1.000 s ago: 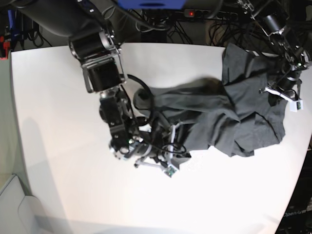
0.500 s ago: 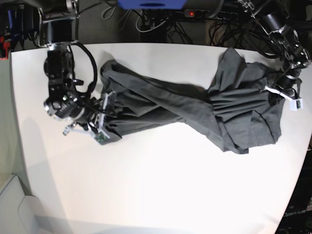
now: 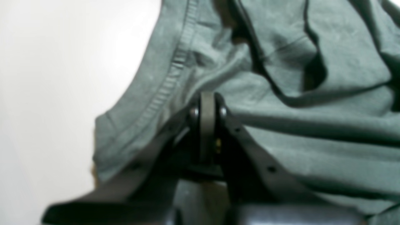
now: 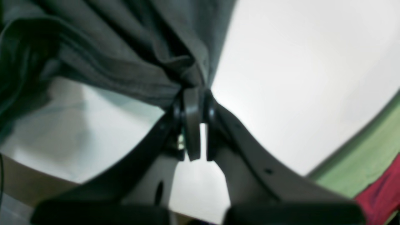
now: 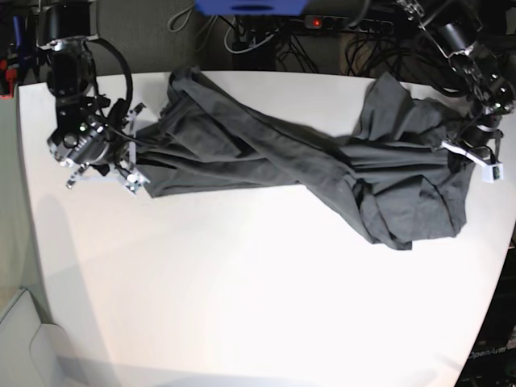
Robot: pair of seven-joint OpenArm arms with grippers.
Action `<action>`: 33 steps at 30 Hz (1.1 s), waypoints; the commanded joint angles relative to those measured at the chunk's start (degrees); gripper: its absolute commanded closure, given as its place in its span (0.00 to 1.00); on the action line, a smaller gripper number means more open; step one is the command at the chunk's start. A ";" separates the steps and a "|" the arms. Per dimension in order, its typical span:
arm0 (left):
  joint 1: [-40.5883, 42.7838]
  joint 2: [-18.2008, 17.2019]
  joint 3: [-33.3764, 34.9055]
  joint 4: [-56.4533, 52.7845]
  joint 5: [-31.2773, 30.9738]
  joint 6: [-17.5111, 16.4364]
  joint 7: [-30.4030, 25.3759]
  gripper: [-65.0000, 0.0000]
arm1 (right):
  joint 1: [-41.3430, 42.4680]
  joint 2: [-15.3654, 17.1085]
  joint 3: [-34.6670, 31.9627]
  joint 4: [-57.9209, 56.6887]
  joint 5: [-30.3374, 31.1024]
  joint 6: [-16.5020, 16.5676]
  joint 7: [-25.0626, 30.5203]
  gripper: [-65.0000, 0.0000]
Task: Layout the t-shirt on the table in an organized manner, then fold the t-shirt properly
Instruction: 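Pull the grasped fabric with the right gripper away from the left gripper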
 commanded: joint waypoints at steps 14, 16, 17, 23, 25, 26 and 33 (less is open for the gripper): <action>-0.10 -0.78 -0.09 0.48 1.01 0.88 0.92 0.99 | -6.79 -0.49 5.36 15.01 -0.03 -0.01 1.28 0.63; -0.10 -0.87 -0.09 0.48 1.01 0.88 0.92 0.99 | -7.85 -2.51 9.75 15.18 -0.03 0.16 3.39 0.62; -0.19 -0.96 -0.09 0.48 1.01 0.88 0.92 0.99 | -8.73 -3.21 11.51 15.45 -0.03 0.38 4.79 0.62; -0.28 -1.13 0.00 0.48 1.01 0.88 0.92 0.99 | -14.62 -6.55 12.57 16.15 -0.03 0.38 9.28 0.62; -0.37 -1.13 0.00 0.48 1.01 0.88 1.01 0.99 | -16.64 -8.93 12.74 16.24 -0.03 0.38 12.35 0.58; -0.37 -1.13 0.00 0.48 1.01 0.88 1.01 0.99 | -17.43 -9.28 12.65 16.24 -0.03 0.38 13.94 0.56; -0.46 -1.13 0.09 0.48 1.10 0.88 1.10 0.99 | -23.06 -13.59 8.35 16.85 0.06 0.38 24.40 0.48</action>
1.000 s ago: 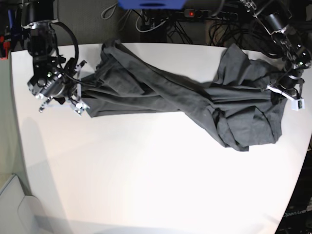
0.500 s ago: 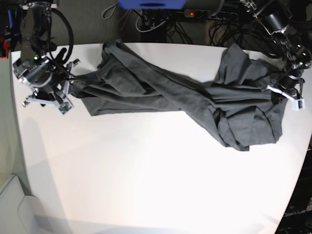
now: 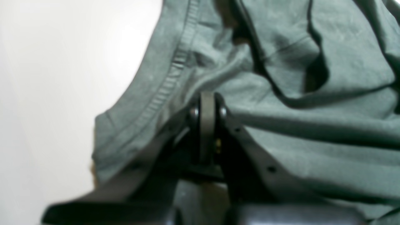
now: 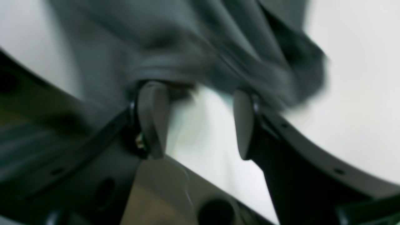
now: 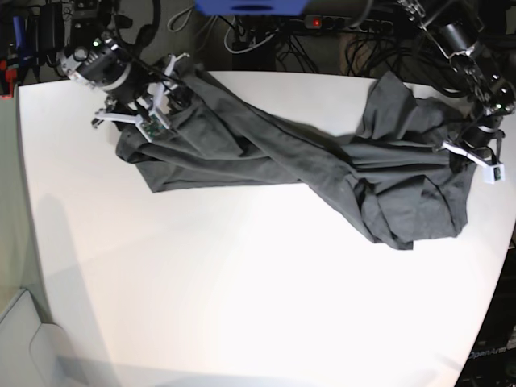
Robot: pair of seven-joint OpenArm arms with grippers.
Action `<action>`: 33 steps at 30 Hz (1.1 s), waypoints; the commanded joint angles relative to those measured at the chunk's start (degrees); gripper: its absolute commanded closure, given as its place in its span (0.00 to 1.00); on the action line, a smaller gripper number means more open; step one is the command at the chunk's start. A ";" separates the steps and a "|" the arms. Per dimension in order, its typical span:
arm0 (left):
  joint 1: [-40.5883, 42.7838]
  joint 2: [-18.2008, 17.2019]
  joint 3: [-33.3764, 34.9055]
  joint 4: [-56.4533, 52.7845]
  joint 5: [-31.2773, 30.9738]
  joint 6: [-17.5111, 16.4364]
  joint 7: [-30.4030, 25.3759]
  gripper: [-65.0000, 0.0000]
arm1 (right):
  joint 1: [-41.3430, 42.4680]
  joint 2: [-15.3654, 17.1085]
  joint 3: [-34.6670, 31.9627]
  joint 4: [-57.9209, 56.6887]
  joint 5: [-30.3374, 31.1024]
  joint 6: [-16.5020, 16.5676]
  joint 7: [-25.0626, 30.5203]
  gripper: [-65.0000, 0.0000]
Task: Layout the t-shirt on the table in an organized manner, then fold the t-shirt properly
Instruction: 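Pull the grasped fabric with the right gripper away from the left gripper, then lift and swing the shirt end with the right gripper to spread it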
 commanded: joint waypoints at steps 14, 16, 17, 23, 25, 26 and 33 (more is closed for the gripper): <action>0.14 -0.91 -0.15 0.48 1.10 0.46 0.77 0.99 | -9.16 -2.52 -3.76 0.37 0.25 -0.01 19.12 0.48; 0.14 -0.91 -0.15 0.48 1.10 0.46 0.77 0.99 | -8.81 -2.26 -3.76 -0.60 0.25 -0.01 19.21 0.48; 0.14 -0.91 -0.15 0.48 1.01 0.46 0.77 0.99 | -8.81 -2.17 -3.67 -0.95 0.17 -0.01 19.21 0.48; 0.14 -0.91 -0.15 0.48 0.93 0.46 0.77 0.99 | -8.99 -1.55 -3.32 -2.44 0.17 -0.01 19.21 0.48; 0.14 -0.91 -0.15 0.48 0.93 0.46 0.77 0.99 | -8.90 -1.46 -3.32 -3.59 0.17 -0.01 19.21 0.48; 0.14 -0.91 -0.15 0.48 0.93 0.46 0.77 0.99 | -8.90 -1.46 -3.32 -4.20 0.17 -0.01 19.21 0.48; 0.14 -0.91 -0.33 0.48 0.84 0.46 0.77 0.99 | -8.72 -1.46 -1.65 -7.10 0.17 -0.01 19.48 0.48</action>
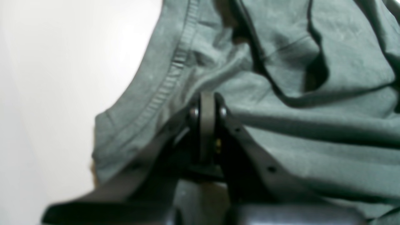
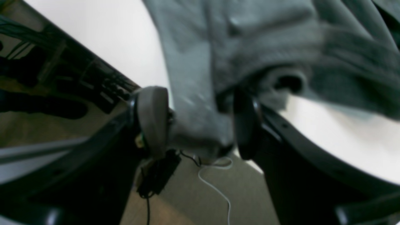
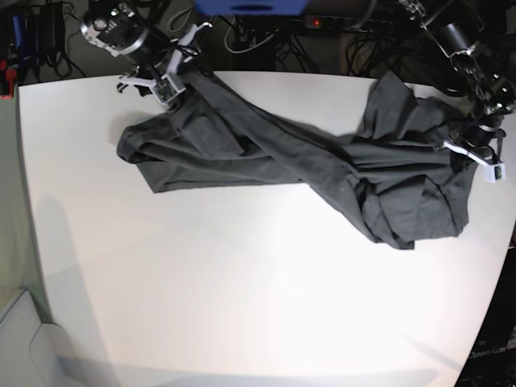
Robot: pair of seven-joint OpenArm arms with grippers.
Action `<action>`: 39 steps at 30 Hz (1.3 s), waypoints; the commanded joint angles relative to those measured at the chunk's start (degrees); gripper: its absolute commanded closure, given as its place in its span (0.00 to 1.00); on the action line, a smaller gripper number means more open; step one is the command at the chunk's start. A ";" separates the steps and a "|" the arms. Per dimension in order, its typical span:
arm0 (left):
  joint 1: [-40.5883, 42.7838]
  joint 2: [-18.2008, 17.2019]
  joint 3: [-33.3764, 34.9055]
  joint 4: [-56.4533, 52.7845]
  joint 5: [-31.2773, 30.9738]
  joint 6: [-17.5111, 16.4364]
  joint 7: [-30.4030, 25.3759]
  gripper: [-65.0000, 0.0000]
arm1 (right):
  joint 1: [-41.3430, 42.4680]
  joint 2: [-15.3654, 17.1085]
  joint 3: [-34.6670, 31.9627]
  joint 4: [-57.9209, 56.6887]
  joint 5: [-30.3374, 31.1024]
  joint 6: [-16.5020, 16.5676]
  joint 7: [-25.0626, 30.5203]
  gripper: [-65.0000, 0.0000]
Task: Layout the t-shirt on the table in an organized manner, then fold the t-shirt properly
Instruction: 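Lift and swing the shirt end with the right gripper to spread it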
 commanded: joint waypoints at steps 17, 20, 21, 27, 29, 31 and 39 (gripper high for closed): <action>-0.13 -0.76 -0.02 0.45 0.84 0.49 0.90 0.99 | 1.08 1.36 -0.21 6.90 1.06 0.17 1.12 1.00; -0.13 -0.76 -0.02 0.45 0.84 0.49 0.90 0.99 | 2.04 1.19 -0.04 8.92 1.06 0.17 1.29 1.00; -0.04 -0.76 -0.02 0.45 0.84 0.49 0.90 0.99 | 3.10 1.27 0.14 8.92 1.06 0.17 1.20 1.00; 0.05 -0.76 -0.28 0.45 1.19 0.49 0.90 0.99 | 10.22 1.27 2.43 8.92 1.06 0.17 1.03 1.00; 0.58 -0.76 -0.37 0.45 1.28 0.49 0.90 0.99 | 14.44 1.01 3.92 8.83 1.06 0.17 0.85 1.00; 1.28 -0.76 -0.19 0.89 0.93 0.49 0.90 0.99 | 18.39 0.75 5.42 8.83 1.06 0.17 0.85 1.00; 2.16 -0.14 -0.46 5.82 1.19 0.49 1.52 0.99 | 43.45 -0.84 10.60 3.64 1.06 0.17 -14.44 1.00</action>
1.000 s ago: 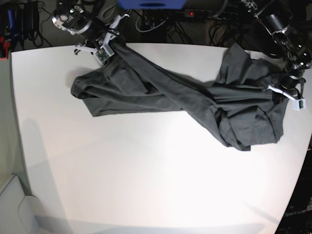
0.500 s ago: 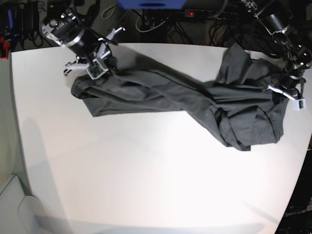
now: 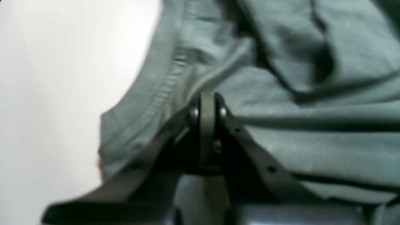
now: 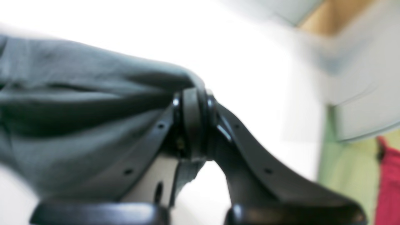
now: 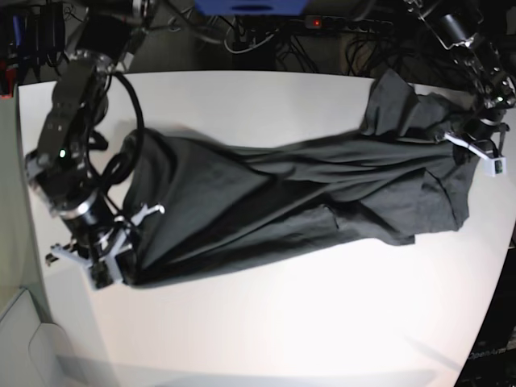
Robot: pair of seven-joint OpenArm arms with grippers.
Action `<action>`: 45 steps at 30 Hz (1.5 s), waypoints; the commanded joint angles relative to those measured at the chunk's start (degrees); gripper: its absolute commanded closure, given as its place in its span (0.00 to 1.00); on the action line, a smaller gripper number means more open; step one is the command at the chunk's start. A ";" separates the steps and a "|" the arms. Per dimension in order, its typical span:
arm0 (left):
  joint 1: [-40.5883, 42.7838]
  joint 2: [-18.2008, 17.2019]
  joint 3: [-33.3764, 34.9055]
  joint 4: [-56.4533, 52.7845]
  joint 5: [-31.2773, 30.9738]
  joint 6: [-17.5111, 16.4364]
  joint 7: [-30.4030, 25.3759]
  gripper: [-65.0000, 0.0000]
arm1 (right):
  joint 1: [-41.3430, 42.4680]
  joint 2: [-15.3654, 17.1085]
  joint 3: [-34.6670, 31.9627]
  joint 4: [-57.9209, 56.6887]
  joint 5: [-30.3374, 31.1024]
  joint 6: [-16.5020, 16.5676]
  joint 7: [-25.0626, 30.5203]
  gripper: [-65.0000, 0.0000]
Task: Layout the t-shirt on the table in an organized manner, then fold the t-shirt properly
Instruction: 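Lift and swing the shirt end with the right gripper to spread it, then release the shirt from both grippers and raise them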
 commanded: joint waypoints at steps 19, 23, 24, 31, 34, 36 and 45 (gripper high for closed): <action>1.71 2.54 -0.39 16.04 -0.30 0.42 4.21 0.99 | 27.34 2.72 -0.31 -46.87 0.52 -0.42 12.26 0.91; 1.71 3.68 -0.39 20.52 -0.30 0.42 4.21 0.99 | 25.31 2.81 -0.31 -46.52 0.52 -0.42 11.99 0.61; 1.71 4.39 -0.39 21.67 -0.30 0.42 4.21 0.99 | 24.35 2.90 -0.31 -45.99 0.52 -0.42 11.99 0.54; 1.71 7.02 -0.13 24.57 -0.30 0.51 4.21 0.77 | 12.13 4.39 -0.13 -30.96 0.60 -0.42 11.99 0.36; 1.36 7.11 0.13 24.13 -0.21 1.04 4.21 0.57 | 4.92 4.39 -0.04 -22.43 0.60 -0.42 11.99 0.36; 0.75 7.11 0.13 23.86 -0.30 1.04 4.21 0.50 | 0.17 4.21 0.04 -18.03 0.60 -0.42 11.99 0.36; -6.82 6.67 4.97 11.47 0.32 1.12 4.03 0.58 | -18.11 4.13 0.22 -5.29 0.87 -0.42 12.61 0.36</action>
